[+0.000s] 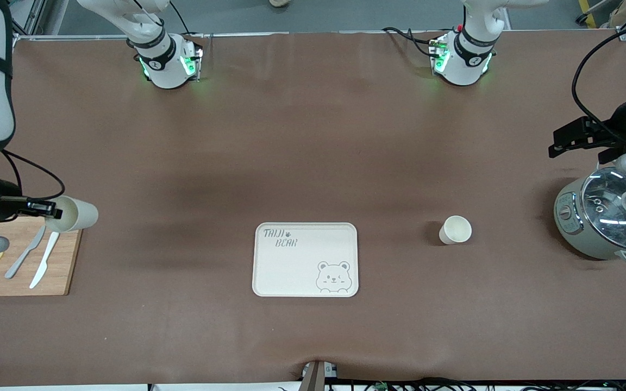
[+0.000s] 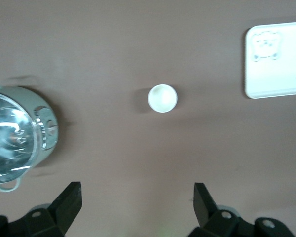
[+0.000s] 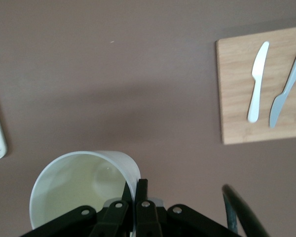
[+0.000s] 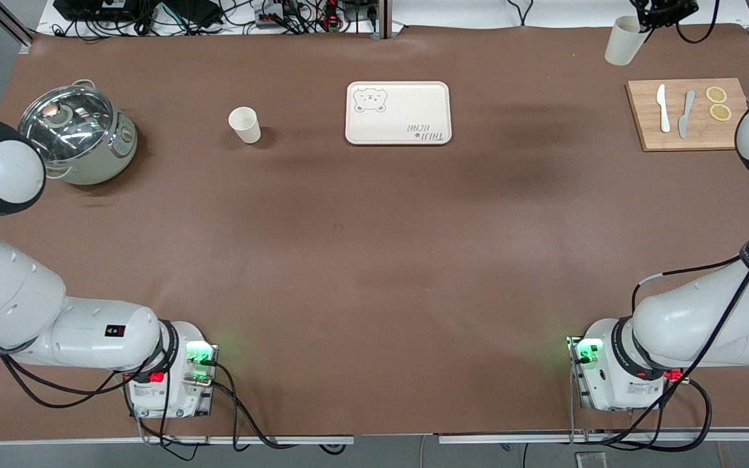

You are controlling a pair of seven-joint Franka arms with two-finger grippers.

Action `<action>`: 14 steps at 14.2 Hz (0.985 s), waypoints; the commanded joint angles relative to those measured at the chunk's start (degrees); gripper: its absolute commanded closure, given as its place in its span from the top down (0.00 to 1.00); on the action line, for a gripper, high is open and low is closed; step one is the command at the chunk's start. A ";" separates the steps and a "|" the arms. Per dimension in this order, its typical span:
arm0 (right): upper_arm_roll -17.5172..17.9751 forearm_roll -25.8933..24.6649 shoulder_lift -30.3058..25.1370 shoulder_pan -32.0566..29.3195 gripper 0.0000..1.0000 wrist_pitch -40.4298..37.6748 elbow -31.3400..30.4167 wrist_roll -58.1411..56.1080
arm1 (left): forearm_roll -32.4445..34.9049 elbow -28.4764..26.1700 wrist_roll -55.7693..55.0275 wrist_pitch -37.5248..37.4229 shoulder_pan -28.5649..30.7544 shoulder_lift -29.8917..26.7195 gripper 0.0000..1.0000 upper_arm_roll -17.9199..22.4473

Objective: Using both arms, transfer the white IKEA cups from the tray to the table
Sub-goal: 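Carry the cup beside the cutting board and lower it with the right gripper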

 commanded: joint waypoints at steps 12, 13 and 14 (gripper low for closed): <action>1.35 1.14 2.77 0.48 0.00 39.97 -22.84 -1.51 | 3.80 -0.42 1.68 2.52 -0.62 1.51 1.00 -2.89; 1.35 1.40 3.91 0.66 0.00 41.21 -22.93 -1.42 | 3.71 -0.51 1.59 2.61 -0.71 1.51 1.00 -2.97; 1.35 1.84 4.88 0.83 0.00 42.26 -22.85 -1.42 | 3.80 -0.51 1.68 2.52 -0.62 1.51 1.00 -3.24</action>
